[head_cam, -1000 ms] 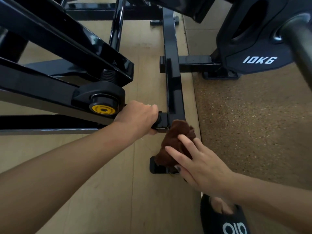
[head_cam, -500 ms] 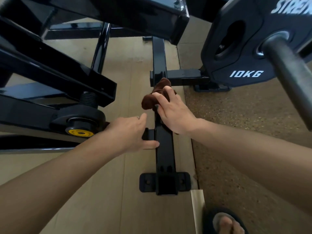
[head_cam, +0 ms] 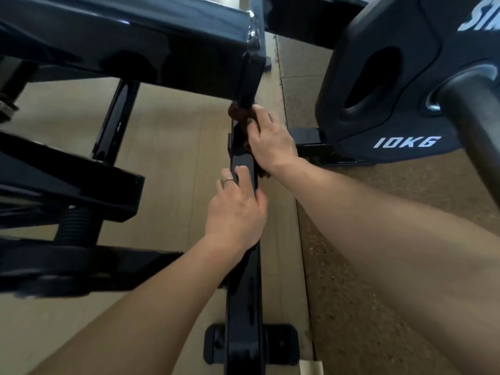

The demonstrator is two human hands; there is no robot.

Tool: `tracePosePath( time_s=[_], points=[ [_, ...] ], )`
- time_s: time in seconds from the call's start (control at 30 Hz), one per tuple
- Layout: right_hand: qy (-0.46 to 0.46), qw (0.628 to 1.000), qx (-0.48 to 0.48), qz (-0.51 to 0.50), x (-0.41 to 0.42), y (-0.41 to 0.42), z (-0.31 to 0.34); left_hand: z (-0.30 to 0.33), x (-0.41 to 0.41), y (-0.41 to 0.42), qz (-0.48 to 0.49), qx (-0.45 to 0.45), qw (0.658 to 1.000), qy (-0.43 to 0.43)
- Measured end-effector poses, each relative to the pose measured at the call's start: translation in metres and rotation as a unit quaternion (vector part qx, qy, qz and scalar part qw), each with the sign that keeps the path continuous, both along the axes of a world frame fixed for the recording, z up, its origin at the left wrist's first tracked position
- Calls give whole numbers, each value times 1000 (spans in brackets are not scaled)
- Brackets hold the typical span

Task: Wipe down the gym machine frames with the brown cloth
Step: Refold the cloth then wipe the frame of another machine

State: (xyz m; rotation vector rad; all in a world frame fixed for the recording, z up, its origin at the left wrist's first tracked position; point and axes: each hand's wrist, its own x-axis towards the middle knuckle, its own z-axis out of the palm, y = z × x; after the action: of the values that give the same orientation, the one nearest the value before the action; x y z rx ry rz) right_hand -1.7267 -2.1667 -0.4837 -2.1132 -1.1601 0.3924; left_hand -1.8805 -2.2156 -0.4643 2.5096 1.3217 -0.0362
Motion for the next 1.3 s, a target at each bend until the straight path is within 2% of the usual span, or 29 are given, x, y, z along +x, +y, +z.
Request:
tracePosePath(
  time_s=[0.07, 0.13, 0.23, 0.37, 0.47, 0.6, 0.67, 0.77, 0.83, 0.9, 0.97, 1.03, 1.1, 1.2, 1.27, 1.3],
  points=[
    [2, 1000, -3, -31, 11, -2, -3, -3, -2, 2, -26, 18, 999, 41],
    [-85, 994, -43, -45, 20, -11, -8, -5, -6, 3, -56, 27, 996, 71],
    [-212, 974, -62, -56, 29, -41, -24, -3, -4, -2, -17, 18, 999, 29],
    [-268, 950, -71, -143, 40, -66, -33, -6, -6, -4, -14, 31, 999, 4],
    [-159, 970, -78, -168, 24, -43, -25, -9, -5, -4, -18, 48, 998, 28],
    [-47, 998, -39, 11, 5, -23, -19, -7, -3, -4, -11, 47, 999, 25],
    [-67, 996, -32, 44, 14, -30, -19, -7, -3, -4, -11, 50, 998, 35],
    [-151, 987, -50, -31, 35, -44, -26, -7, -4, -5, -41, 57, 995, 76],
    [-119, 980, -68, -143, 43, -43, -26, -7, -4, -3, -59, 56, 993, 88],
    [-58, 974, -96, -199, 36, -30, -18, -7, -3, -1, -29, 45, 997, 63],
    [15, 983, -92, -159, 20, -17, -9, -6, -2, -2, -33, 44, 996, 74],
    [82, 990, -91, -72, 2, -13, -1, -4, 0, 0, -38, 27, 996, 82],
    [90, 986, -142, -21, 0, -16, 13, 5, 2, 6, -41, -4, 994, 102],
    [21, 942, -332, 44, 11, -24, 51, 39, 3, 17, -54, -51, 979, 188],
    [3, 902, -423, 84, 10, -31, 76, 71, 7, 14, -106, -10, 971, 214],
    [17, 893, -436, 106, 8, -35, 88, 89, 10, 12, -135, 12, 974, 181]
  ],
)
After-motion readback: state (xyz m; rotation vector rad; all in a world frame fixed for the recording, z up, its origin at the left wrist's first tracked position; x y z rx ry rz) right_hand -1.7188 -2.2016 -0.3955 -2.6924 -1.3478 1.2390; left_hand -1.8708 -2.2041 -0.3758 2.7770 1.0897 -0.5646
